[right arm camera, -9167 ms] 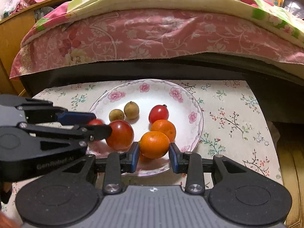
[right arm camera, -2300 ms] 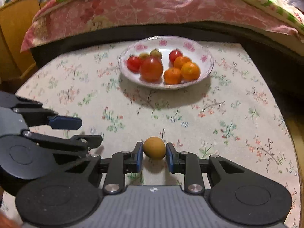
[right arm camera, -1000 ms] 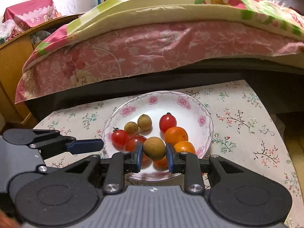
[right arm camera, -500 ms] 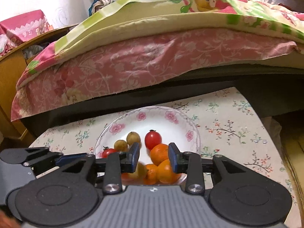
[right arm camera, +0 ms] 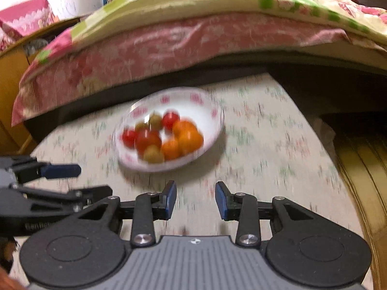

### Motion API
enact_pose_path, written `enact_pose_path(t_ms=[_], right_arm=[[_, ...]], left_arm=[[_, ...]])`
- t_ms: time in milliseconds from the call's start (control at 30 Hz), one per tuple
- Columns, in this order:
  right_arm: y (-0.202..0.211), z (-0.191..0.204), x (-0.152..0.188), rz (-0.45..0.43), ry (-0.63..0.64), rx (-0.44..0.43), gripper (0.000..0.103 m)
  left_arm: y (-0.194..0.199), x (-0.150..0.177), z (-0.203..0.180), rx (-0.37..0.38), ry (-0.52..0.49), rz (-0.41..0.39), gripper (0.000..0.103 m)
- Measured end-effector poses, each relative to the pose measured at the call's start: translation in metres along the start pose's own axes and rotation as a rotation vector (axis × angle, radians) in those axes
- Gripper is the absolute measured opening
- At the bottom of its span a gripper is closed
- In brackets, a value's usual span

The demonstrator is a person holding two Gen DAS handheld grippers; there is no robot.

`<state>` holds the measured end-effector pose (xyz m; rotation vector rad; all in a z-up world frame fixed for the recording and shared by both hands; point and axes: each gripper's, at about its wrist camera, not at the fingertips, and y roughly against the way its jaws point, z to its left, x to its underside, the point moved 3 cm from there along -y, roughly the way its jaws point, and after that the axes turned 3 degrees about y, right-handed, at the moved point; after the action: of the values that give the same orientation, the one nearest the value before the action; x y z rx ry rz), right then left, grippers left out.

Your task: Organize fruits

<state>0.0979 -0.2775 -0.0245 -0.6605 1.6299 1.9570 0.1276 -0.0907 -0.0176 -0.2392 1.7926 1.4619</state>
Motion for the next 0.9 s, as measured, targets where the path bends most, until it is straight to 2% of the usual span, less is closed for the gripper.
enact_pose_path(t_ms=[267,467,567,733,900], right_arm=[[0.021,0.024,0.034,0.027,0.039,-0.009,0.035],[0.036,0.036,0.051,0.04,0.043,-0.007,0.035],[0.045,0.041,0.059,0.041,0.039,-0.006,0.036],[0.063,0.047,0.072,0.035,0.021,-0.015,0.039],[0.076,0.054,0.082,0.036,0.02,-0.017,0.041]], left_arm=[[0.014,0.036,-0.013,0.017,0.037,0.04,0.072],[0.028,0.058,-0.018,-0.001,0.066,0.049,0.078],[0.038,0.066,-0.016,-0.022,0.09,0.048,0.084],[0.055,0.076,-0.012,-0.043,0.122,0.044,0.09],[0.067,0.085,-0.011,-0.061,0.134,0.037,0.093]])
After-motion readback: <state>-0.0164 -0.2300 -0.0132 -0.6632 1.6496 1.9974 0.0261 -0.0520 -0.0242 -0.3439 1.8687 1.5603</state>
